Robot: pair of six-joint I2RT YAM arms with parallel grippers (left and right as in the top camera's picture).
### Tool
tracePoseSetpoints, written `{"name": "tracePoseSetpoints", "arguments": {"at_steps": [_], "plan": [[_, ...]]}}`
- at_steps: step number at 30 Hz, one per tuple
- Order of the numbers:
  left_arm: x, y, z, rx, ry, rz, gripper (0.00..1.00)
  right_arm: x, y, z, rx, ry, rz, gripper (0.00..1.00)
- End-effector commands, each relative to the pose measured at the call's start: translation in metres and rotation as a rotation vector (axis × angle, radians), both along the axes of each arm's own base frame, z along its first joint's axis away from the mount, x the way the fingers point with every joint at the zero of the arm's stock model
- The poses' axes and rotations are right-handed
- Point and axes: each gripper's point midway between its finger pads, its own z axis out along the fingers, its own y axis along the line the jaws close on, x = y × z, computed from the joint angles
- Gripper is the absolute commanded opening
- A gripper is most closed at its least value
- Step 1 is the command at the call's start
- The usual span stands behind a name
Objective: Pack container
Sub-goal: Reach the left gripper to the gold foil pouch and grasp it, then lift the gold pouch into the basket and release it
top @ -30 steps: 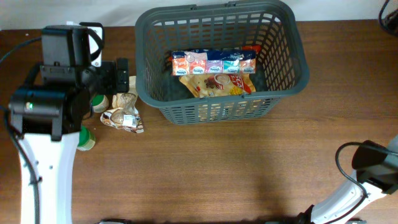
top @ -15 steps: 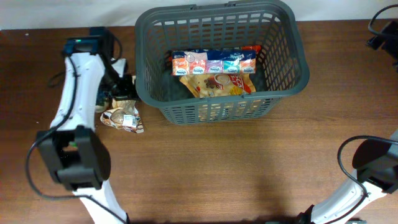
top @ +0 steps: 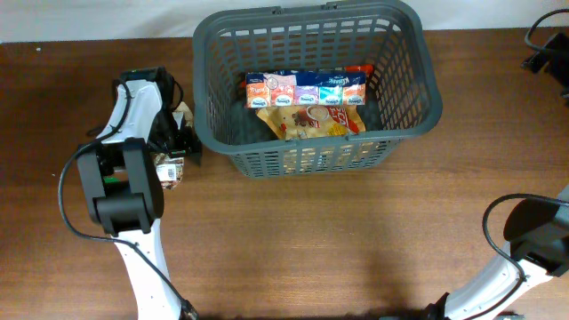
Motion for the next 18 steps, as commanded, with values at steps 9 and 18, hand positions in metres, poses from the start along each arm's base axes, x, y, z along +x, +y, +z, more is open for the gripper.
{"name": "tracePoseSetpoints", "arguments": {"at_steps": [9,18], "plan": [[0.013,-0.013,0.052,-0.054,-0.064,0.001,0.02,0.001,0.002,-0.004,0.011,0.008,0.004,0.99],[0.065,-0.029,0.402,0.096,-1.123,-0.298,0.02,0.001,0.002,-0.004,0.011,0.008,0.004,0.99]]}}
